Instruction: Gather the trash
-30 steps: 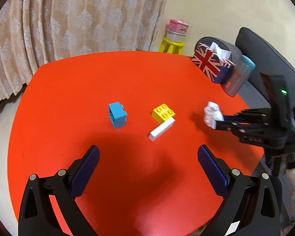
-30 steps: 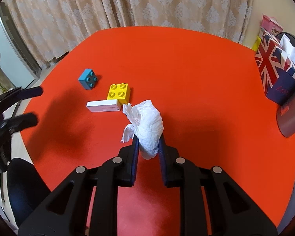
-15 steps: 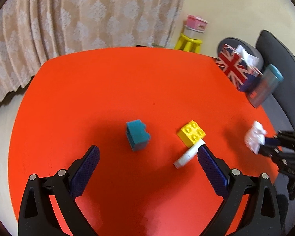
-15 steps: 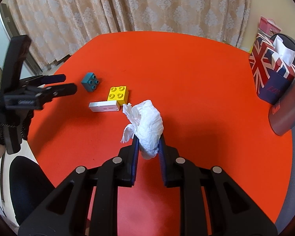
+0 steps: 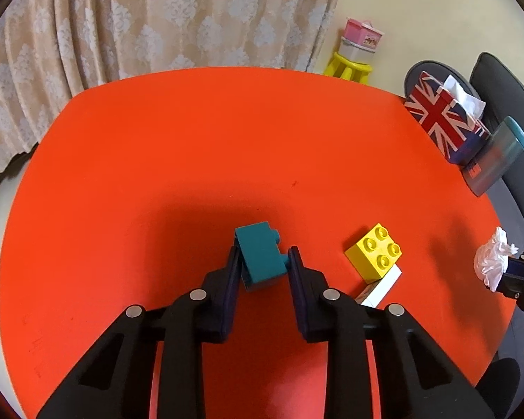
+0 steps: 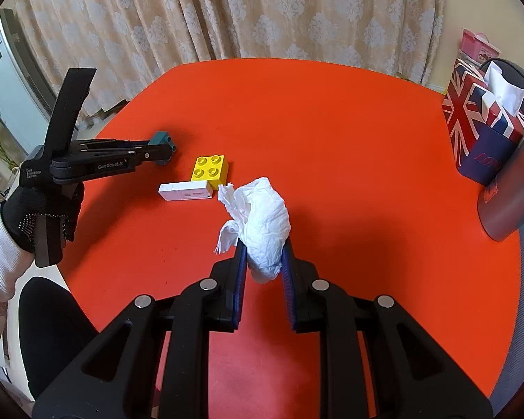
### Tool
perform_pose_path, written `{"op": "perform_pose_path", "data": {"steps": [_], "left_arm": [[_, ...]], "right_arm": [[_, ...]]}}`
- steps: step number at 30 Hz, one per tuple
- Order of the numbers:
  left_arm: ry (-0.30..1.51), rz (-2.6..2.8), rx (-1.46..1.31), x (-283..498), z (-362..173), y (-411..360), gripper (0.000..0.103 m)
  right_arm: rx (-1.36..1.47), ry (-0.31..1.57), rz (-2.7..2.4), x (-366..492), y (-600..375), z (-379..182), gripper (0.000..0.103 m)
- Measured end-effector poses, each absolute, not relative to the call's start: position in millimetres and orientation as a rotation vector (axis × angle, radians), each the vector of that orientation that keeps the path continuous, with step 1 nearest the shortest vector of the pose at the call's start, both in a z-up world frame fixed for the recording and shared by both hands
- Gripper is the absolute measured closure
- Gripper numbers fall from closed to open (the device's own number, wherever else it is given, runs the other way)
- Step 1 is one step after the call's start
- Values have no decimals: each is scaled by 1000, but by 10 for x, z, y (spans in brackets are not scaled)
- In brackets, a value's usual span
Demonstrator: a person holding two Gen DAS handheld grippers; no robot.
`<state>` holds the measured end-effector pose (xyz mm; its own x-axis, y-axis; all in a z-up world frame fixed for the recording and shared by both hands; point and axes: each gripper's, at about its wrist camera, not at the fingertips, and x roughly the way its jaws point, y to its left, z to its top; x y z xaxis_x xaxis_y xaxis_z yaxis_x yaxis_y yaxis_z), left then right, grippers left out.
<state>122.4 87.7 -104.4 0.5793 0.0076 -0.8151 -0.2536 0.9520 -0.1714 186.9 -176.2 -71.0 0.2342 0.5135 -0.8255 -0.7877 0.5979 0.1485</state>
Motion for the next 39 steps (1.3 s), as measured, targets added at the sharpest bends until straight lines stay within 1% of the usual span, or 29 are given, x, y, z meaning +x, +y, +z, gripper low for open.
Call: {"op": "perform_pose_path", "data": {"steps": [7,14,23,28,30,32,33,35,39], "left_arm": [[924,121,-265,1053,-950,808,76],[867,73,-223,621,-691,613,76],[809,1,-157,40,-271,185,77],[786,-27,-130,-238,-157,-22,77],[783,-34,-117,-349,-142,-106,80],[787,-35,-110,-441,-139,-177,97],[791,-35,-109,-483,-146,-200,99],[798,-42,-116,-559,-167,-236,103],[805,-46,-122,-700,-232,-318,103]], "right_arm": [[-314,970,916,1822,-1780,-680,84],[-302,949,921,1647,-1862,-570,84],[-308,901,933,1208,-2057,-323,84],[-325,863,950,863,-2206,-182,84],[-329,851,954,734,-2268,-152,84],[-322,843,961,636,-2335,-131,84],[-319,839,965,576,-2373,-124,84],[-305,839,975,469,-2445,-132,84],[-310,839,985,296,-2519,-162,84]]}}
